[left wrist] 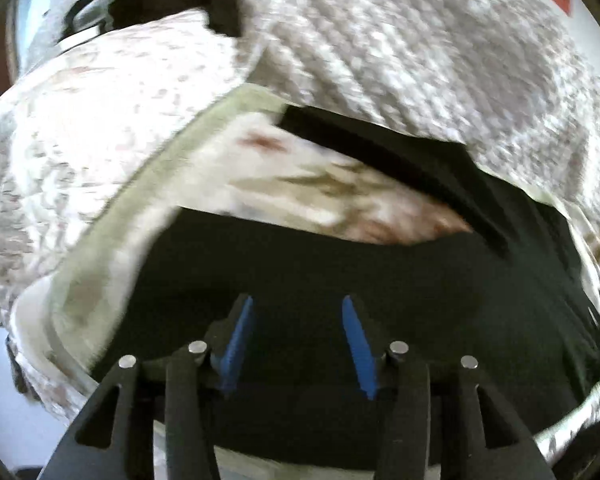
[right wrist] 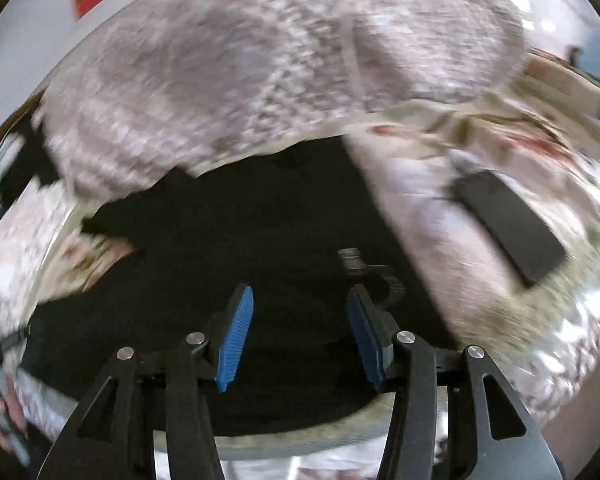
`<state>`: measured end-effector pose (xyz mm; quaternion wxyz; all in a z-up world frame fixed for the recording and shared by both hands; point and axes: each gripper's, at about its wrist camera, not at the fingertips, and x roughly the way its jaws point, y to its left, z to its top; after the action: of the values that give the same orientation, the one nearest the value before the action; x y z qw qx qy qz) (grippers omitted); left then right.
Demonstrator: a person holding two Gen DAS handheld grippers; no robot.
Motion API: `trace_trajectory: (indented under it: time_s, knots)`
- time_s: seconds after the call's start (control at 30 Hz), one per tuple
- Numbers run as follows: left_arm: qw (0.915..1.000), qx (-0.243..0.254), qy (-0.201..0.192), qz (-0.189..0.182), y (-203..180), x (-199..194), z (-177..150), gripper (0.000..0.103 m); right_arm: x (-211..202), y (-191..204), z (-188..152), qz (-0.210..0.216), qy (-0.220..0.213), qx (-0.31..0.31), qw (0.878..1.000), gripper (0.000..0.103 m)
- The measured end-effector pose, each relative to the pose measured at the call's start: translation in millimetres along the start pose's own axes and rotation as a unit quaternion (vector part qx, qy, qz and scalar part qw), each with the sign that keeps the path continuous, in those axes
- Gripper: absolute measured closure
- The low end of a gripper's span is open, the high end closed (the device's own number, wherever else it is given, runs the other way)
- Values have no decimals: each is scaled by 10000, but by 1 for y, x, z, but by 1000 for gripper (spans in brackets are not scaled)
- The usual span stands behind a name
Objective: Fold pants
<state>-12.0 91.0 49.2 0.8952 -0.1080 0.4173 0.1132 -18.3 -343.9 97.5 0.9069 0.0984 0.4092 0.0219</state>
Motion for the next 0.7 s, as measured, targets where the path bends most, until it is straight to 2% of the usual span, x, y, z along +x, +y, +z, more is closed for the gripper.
trace_trajectory:
  time_s: [0.17, 0.27, 0.33, 0.47, 0.7]
  knots:
    - [9982, -299, 457, 253, 26, 33, 6, 52, 36, 19, -1, 221, 512, -292, 9980, 53]
    - [9986, -119, 354, 365, 18, 30, 3, 52, 51, 24, -6, 253, 765, -400, 9959, 53]
    - [9993, 26, 307, 196, 9, 26, 2, 52, 51, 26, -8, 273, 760, -464, 9956, 53]
    - [9994, 297, 144, 101, -12, 15, 2, 52, 47, 34, -6, 361, 737, -508, 9953, 53]
    - [9980, 574, 187, -213, -38, 12, 7, 52, 51, 49, 3, 552, 797, -761, 9924, 53]
